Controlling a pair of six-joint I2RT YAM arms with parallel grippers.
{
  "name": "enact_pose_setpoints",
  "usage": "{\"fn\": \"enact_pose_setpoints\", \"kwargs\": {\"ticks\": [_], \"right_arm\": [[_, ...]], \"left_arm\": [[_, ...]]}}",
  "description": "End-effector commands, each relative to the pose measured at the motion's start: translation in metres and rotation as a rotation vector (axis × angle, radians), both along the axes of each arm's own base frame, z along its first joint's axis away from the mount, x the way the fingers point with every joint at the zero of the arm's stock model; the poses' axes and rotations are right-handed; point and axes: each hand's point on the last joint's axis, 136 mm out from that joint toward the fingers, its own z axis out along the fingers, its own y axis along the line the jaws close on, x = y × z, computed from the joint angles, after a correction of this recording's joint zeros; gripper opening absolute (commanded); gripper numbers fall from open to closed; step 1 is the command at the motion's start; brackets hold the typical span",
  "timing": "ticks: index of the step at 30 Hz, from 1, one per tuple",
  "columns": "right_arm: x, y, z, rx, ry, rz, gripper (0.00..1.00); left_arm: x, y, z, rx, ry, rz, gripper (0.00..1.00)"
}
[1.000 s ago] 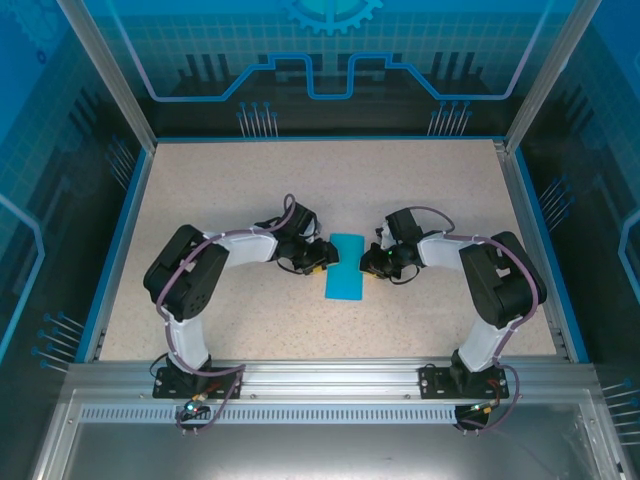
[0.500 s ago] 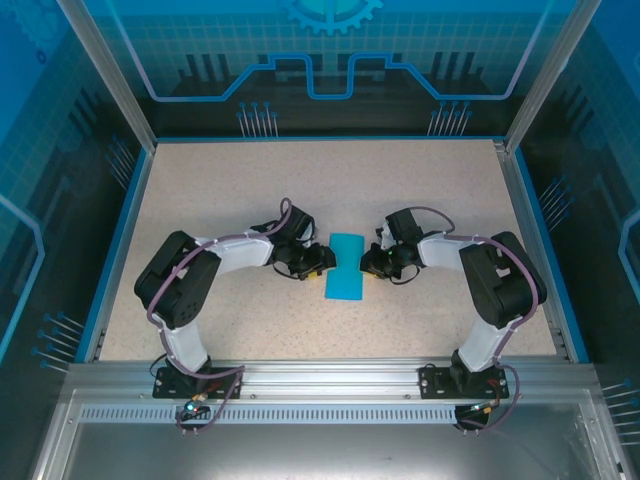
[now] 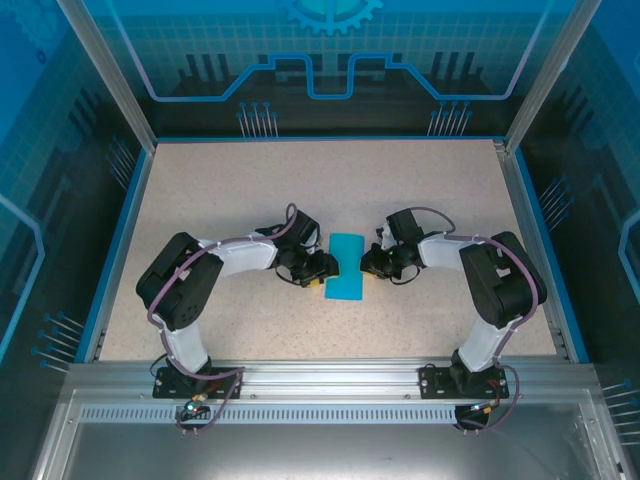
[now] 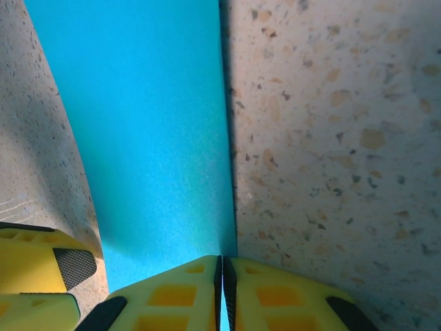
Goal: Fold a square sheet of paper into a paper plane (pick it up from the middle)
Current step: Fold the triangle a second time at the center of the table.
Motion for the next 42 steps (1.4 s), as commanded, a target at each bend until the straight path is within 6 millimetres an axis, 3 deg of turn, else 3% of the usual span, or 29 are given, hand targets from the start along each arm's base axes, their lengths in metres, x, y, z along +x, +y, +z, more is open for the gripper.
{"fn": "enact_pose_setpoints", "kwargs": {"ticks": [1, 18, 34, 42], "right_arm": [[-0.023, -0.021, -0.030, -0.089, 0.112, -0.032, 0.14], [-0.025, -0.021, -0.031, -0.083, 0.117, -0.027, 0.14], [-0.025, -0.020, -0.032, -0.079, 0.120, -0.024, 0.14], [-0.024, -0.018, -0.027, -0.062, 0.103, -0.020, 0.15]], "left_arm": [[-0.009, -0.006, 0.000, -0.007, 0.041, -0.021, 0.49], [-0.014, -0.015, -0.007, 0.004, 0.050, -0.051, 0.47], [-0.001, -0.022, 0.014, -0.045, -0.031, -0.026, 0.47], [0.016, -0.025, 0.023, -0.105, -0.073, 0.005, 0.48]]}}
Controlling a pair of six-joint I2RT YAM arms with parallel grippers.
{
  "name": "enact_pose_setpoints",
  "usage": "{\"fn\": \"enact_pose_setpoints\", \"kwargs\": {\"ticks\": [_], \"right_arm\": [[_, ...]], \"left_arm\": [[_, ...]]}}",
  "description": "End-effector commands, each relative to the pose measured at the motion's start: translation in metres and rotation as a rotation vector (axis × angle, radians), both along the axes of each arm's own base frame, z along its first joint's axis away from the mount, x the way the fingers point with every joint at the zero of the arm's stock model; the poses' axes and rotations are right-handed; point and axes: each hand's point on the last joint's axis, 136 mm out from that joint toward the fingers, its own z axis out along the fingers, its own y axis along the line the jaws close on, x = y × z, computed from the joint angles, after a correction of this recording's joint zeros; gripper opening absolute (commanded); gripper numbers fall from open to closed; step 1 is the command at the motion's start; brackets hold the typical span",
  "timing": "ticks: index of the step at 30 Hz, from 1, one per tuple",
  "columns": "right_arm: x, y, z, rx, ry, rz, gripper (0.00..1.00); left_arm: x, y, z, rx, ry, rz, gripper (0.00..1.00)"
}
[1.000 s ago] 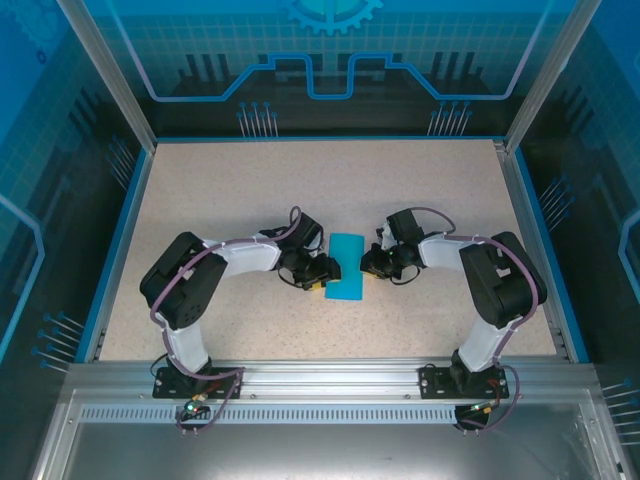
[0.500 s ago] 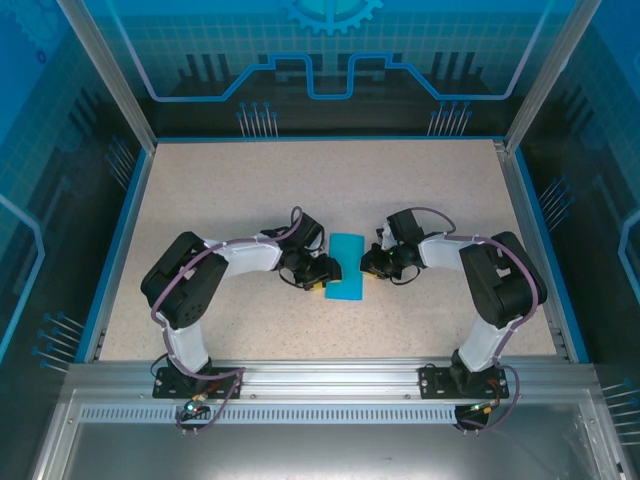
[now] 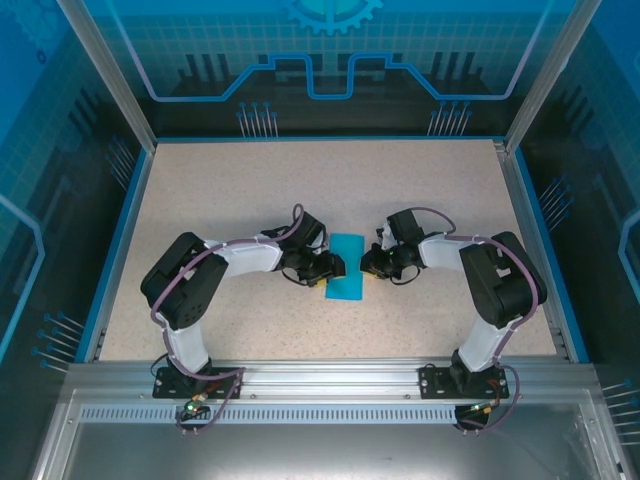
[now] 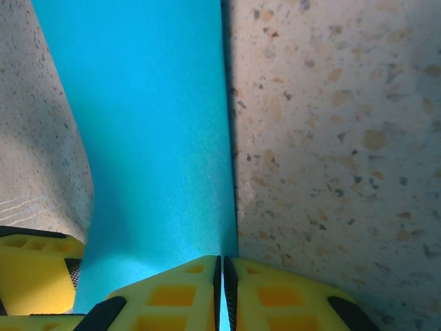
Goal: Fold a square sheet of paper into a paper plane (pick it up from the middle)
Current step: Fold the triangle a second time at the center of the table.
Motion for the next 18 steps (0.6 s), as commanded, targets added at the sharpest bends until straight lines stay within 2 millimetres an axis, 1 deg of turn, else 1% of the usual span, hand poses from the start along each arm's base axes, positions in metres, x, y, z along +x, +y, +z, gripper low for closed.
{"fn": "enact_pose_setpoints", "kwargs": {"ticks": [1, 5, 8, 11, 15, 18], "right_arm": [[-0.023, -0.018, -0.027, -0.069, 0.103, -0.019, 0.15], [-0.021, -0.016, -0.022, -0.056, 0.090, -0.018, 0.16], [-0.019, -0.013, -0.019, -0.044, 0.082, -0.014, 0.16], [-0.018, -0.012, -0.014, -0.036, 0.068, -0.010, 0.17], [-0.015, -0.010, -0.003, -0.023, 0.036, -0.006, 0.19], [-0.013, -0.010, 0.007, -0.032, -0.005, 0.006, 0.22]], "left_arm": [[0.015, -0.008, 0.020, -0.079, -0.038, 0.024, 0.48], [0.029, -0.011, 0.022, -0.135, -0.037, 0.046, 0.47], [0.036, -0.009, 0.021, -0.141, -0.038, 0.060, 0.47], [0.041, -0.006, 0.015, -0.137, -0.024, 0.069, 0.47], [0.045, -0.006, 0.008, -0.157, -0.003, 0.080, 0.45], [0.046, -0.013, 0.015, -0.216, 0.008, 0.080, 0.43]]}}
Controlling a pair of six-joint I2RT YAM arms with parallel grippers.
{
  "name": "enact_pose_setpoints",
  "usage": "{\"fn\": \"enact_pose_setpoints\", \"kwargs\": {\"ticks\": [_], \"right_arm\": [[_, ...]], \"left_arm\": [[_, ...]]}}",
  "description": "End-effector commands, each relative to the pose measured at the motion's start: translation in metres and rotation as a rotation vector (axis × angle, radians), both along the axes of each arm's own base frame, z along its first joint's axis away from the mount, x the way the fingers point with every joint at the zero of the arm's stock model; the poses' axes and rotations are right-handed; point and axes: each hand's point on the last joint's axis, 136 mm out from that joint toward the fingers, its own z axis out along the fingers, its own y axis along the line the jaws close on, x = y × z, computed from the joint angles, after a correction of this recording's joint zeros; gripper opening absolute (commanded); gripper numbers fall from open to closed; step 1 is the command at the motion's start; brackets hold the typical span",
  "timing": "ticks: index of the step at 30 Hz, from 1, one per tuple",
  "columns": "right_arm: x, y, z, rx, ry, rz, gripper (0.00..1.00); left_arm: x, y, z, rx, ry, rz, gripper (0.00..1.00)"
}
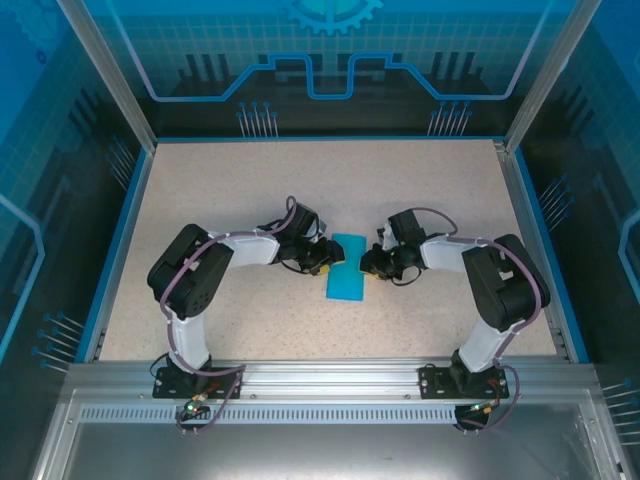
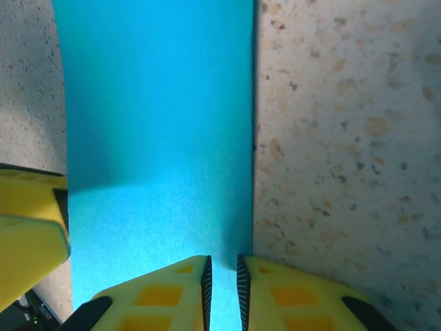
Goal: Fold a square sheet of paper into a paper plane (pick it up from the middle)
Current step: Fold the triangle a second time at the center of the table.
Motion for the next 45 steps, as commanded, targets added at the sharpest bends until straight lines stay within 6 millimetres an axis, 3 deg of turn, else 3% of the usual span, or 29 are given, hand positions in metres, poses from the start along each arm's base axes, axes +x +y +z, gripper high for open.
{"fn": "enact_pose_setpoints", "kwargs": {"ticks": [1, 8, 15, 18, 29, 34, 38, 45], "right_arm": [[-0.009, -0.008, 0.007, -0.035, -0.010, 0.009, 0.23], [-0.014, -0.007, 0.043, -0.137, -0.198, 0.073, 0.37], [-0.044, 0.015, 0.064, -0.279, -0.406, 0.230, 0.46], [-0.058, 0.024, 0.064, -0.325, -0.460, 0.290, 0.50], [-0.080, 0.047, 0.072, -0.412, -0.576, 0.432, 0.64], [-0.082, 0.062, 0.060, -0.608, -0.591, 0.537, 0.68], [-0.081, 0.083, 0.059, -0.667, -0.623, 0.563, 0.70], [-0.075, 0.082, 0.050, -0.844, -0.642, 0.540, 0.70]], "left_arm": [[0.007, -0.013, 0.014, -0.091, 0.007, -0.005, 0.41], [0.009, -0.009, 0.009, -0.080, 0.024, 0.021, 0.33], [0.010, -0.009, 0.010, -0.069, 0.029, 0.025, 0.30], [0.009, -0.007, 0.011, -0.064, 0.033, 0.029, 0.35], [0.006, -0.007, 0.018, -0.072, 0.037, 0.027, 0.32], [0.005, -0.006, 0.017, -0.066, 0.045, 0.029, 0.32], [0.005, -0.007, 0.019, -0.069, 0.043, 0.027, 0.32], [0.004, -0.006, 0.017, -0.063, 0.047, 0.025, 0.32]]}}
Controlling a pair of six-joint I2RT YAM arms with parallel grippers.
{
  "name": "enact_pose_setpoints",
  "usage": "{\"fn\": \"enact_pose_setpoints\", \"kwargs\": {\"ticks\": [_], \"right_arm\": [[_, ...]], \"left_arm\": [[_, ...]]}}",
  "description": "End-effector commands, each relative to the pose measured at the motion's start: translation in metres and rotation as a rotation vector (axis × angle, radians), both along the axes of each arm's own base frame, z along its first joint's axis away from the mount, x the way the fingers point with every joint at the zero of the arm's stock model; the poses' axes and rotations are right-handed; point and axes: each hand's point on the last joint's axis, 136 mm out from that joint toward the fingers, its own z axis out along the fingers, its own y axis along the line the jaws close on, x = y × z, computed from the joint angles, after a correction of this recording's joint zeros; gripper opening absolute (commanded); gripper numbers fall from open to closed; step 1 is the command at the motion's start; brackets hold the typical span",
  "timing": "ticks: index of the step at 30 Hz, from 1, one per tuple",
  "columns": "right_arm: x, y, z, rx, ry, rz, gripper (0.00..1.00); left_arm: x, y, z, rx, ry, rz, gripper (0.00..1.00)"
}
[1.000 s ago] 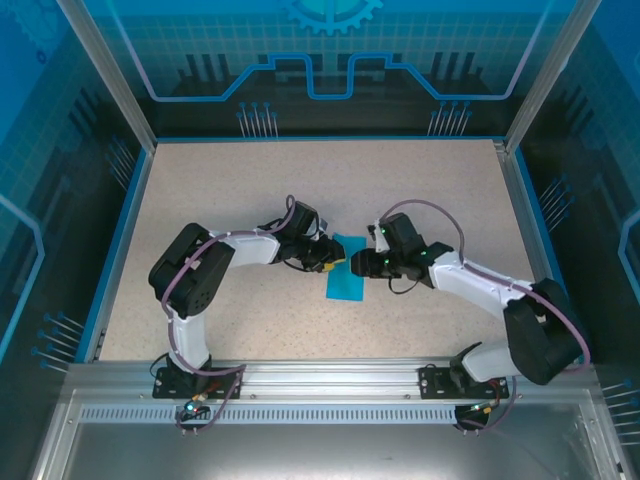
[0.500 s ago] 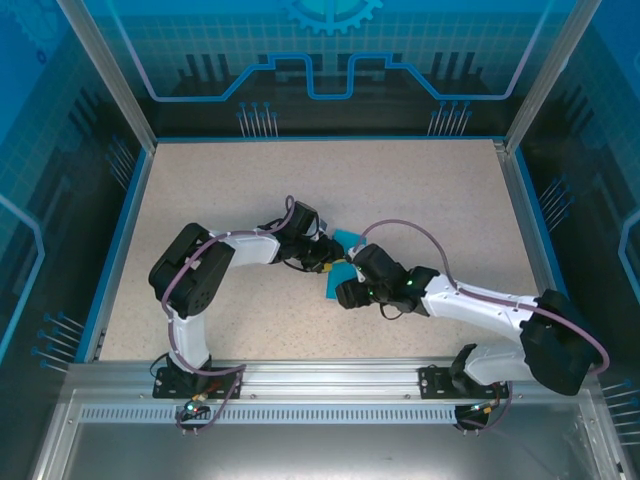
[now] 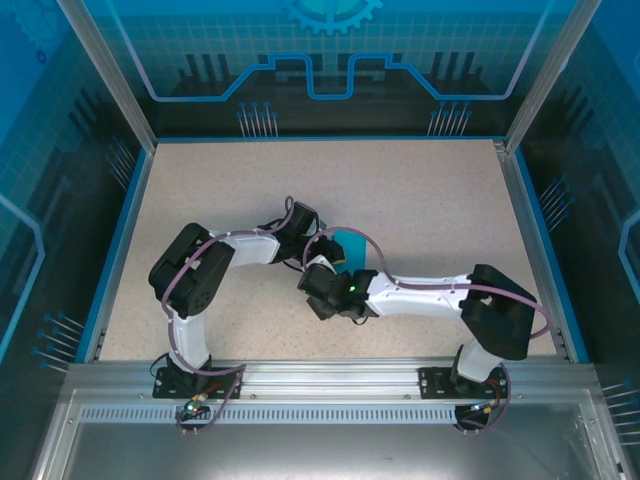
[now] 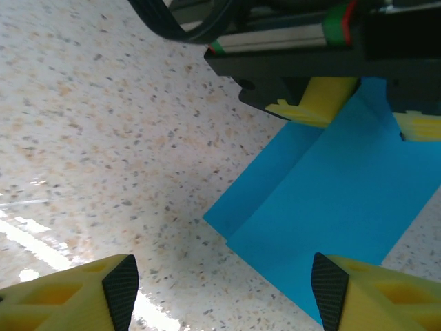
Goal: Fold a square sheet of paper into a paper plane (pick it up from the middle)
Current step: Fold the triangle a second time at the center of the table.
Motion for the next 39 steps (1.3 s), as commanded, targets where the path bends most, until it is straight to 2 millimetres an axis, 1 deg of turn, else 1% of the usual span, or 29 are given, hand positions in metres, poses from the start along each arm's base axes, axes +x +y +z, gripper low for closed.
{"fn": "enact_pose_setpoints", "kwargs": {"ticks": [1, 5, 9, 12, 19, 29, 34, 39], "right_arm": [[0.005, -0.010, 0.001, -0.088, -0.061, -0.041, 0.70], [0.006, -0.004, -0.005, -0.104, -0.055, -0.033, 0.66], [0.009, -0.003, -0.009, -0.133, -0.063, -0.039, 0.62], [0.010, -0.007, -0.010, -0.150, -0.072, -0.057, 0.57], [0.009, -0.013, -0.001, -0.138, -0.092, -0.071, 0.45], [0.006, -0.020, 0.004, -0.130, -0.089, -0.067, 0.29], [0.007, -0.025, 0.001, -0.131, -0.075, -0.080, 0.21], [0.008, -0.025, 0.002, -0.108, -0.063, -0.076, 0.10]], "left_arm": [[0.003, -0.002, 0.014, -0.022, 0.000, -0.004, 0.32], [0.004, -0.003, 0.015, -0.024, 0.000, -0.007, 0.32], [0.004, -0.003, 0.015, -0.025, 0.001, -0.008, 0.32], [0.003, -0.002, 0.016, -0.023, -0.003, -0.010, 0.32], [0.004, -0.002, 0.015, -0.017, -0.002, -0.009, 0.32], [0.003, -0.001, 0.014, -0.012, -0.001, -0.006, 0.32], [0.003, -0.001, 0.014, -0.013, 0.001, -0.006, 0.32], [0.003, -0.001, 0.015, -0.012, -0.001, -0.006, 0.32]]}}
